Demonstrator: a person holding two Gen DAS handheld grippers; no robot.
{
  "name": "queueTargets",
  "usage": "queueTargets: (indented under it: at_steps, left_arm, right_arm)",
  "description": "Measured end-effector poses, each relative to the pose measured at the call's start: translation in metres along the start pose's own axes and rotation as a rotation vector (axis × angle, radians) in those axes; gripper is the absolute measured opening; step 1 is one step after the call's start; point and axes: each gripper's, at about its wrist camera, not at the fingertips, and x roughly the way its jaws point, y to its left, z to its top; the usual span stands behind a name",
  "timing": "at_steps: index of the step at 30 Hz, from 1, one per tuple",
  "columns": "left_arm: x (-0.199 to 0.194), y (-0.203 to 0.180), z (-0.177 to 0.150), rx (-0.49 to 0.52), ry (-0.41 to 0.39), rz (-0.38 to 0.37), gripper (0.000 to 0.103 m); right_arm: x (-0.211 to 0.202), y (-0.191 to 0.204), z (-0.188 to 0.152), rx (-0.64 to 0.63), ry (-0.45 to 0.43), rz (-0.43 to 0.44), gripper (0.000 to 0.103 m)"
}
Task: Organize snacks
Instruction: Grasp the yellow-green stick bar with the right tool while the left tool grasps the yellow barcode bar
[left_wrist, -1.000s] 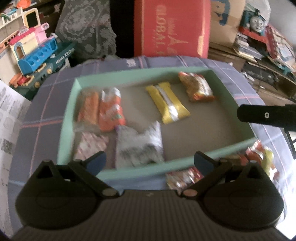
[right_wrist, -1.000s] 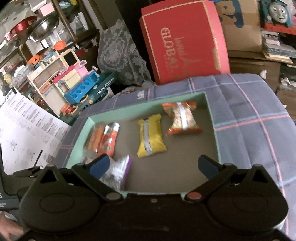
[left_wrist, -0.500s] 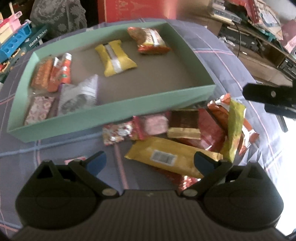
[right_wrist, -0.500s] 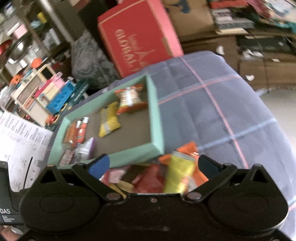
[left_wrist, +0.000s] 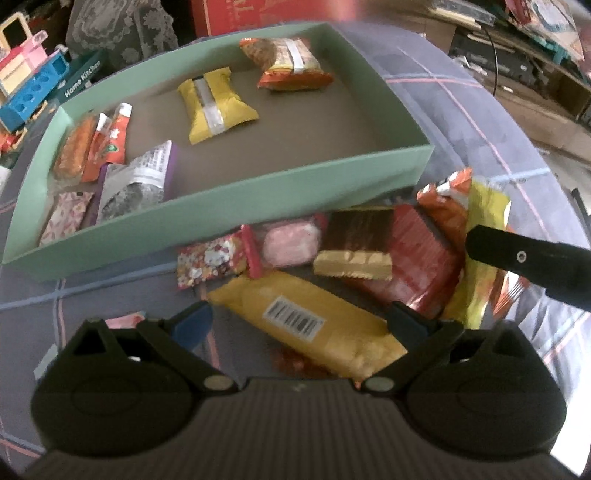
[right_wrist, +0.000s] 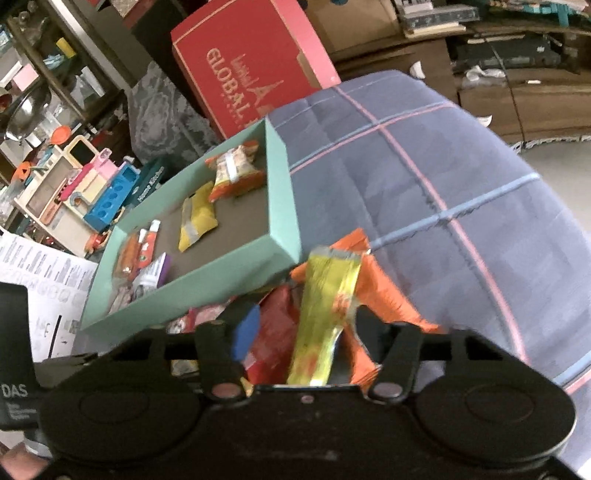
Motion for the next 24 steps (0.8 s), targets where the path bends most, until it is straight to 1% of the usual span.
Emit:
queueTargets:
  at_steps: [3, 5, 7, 11, 14, 17, 21, 22, 23, 24]
  left_arm:
    - [0.002, 0.009, -0.008, 0.020, 0.005, 0.003, 0.103]
    - [0.001, 0.018, -0.014, 0.024, 0.000, -0.009, 0.103]
    - [-0.001, 0.028, -0.019, 0.022, -0.008, -0.012, 0.103]
    - [-0.007, 0.045, -0.027, 0.012, -0.027, -0.013, 0.103]
    - [-0.012, 0.057, -0.033, 0.006, -0.044, -0.013, 0.103]
    - [-0.016, 0.067, -0.039, 0.009, -0.063, -0.010, 0.103]
    - [-0.017, 0.075, -0.041, 0.000, -0.067, 0.023, 0.103]
    - [-0.018, 0.076, -0.041, -0.009, -0.065, 0.017, 0.103]
    - [-0.021, 0.077, -0.041, -0.016, -0.068, 0.003, 0.103]
    - [-0.023, 0.076, -0.040, -0.016, -0.076, -0.007, 0.103]
  right_arm:
    - [0.004, 0.006, -0.005, -0.020, 0.004, -0.010, 0.050]
    - [0.006, 0.011, -0.006, -0.027, 0.021, 0.002, 0.042]
    - [0.008, 0.016, -0.008, -0.042, 0.036, 0.002, 0.038]
    - [0.013, 0.030, -0.017, -0.087, 0.069, 0.015, 0.037]
    - [0.018, 0.036, -0.022, -0.092, 0.091, 0.005, 0.037]
    - [0.020, 0.035, -0.026, -0.083, 0.104, -0.008, 0.037]
    - [0.018, 0.030, -0.033, -0.077, 0.105, -0.020, 0.037]
    - [0.016, 0.028, -0.035, -0.081, 0.098, -0.025, 0.034]
    - [0.013, 0.028, -0.038, -0.091, 0.091, -0.040, 0.022]
    - [0.013, 0.028, -0.039, -0.096, 0.089, -0.049, 0.022]
